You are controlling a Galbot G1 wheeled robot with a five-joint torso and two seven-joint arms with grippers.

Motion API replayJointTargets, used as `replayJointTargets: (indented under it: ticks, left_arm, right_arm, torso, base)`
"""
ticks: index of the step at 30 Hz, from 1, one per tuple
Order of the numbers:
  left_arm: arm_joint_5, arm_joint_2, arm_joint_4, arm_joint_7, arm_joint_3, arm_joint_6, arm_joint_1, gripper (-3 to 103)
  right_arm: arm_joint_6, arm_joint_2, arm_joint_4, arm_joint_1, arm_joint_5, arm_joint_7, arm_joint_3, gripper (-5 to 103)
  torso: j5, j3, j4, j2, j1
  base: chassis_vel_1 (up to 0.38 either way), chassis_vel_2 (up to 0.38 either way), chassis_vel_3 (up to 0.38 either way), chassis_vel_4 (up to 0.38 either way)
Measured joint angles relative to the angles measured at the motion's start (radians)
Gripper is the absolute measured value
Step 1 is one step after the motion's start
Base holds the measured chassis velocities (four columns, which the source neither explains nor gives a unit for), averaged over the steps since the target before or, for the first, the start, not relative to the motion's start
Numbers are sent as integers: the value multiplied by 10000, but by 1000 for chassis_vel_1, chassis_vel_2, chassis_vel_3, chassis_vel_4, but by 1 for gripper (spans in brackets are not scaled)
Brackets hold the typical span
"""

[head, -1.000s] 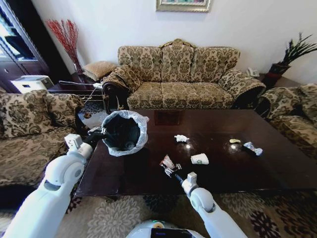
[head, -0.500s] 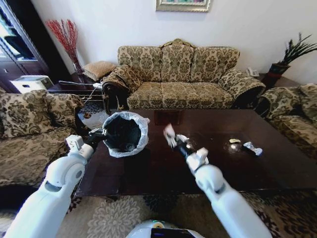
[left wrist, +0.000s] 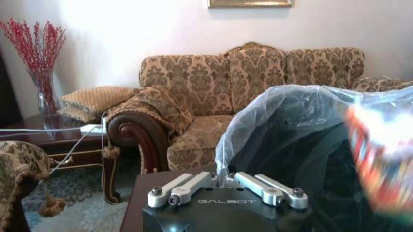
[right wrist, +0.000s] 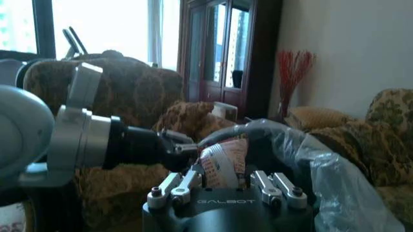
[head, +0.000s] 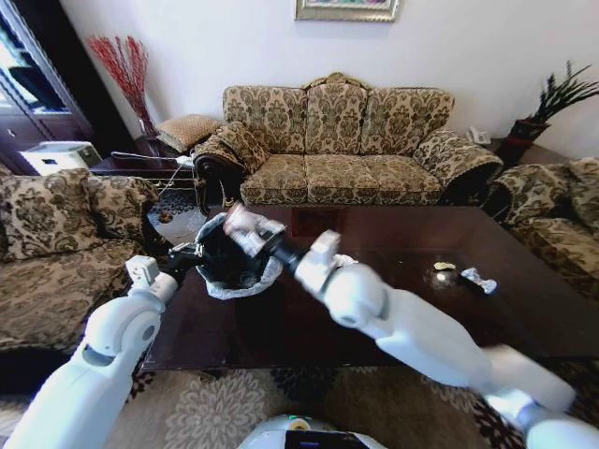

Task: Move to the front of the table and place the trash on the table into the trash bin.

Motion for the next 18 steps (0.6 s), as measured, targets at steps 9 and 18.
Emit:
replayJointTargets:
  ticks: [9, 18]
  left_arm:
    - [-12, -108, 46, 57, 28, 5, -49, 1]
    - [-7, -115, 172, 122, -9, 5, -74, 1]
  right_arm:
    - [185, 573, -554, 401, -189, 382, -172, 59]
    - [616, 362, 5, 400, -91, 277, 646, 91]
  torso:
    - [0, 0, 3, 0, 0]
    - [2, 0, 2, 0, 1]
  base:
    - [0, 0, 0, 0]
    - [0, 0, 0, 0]
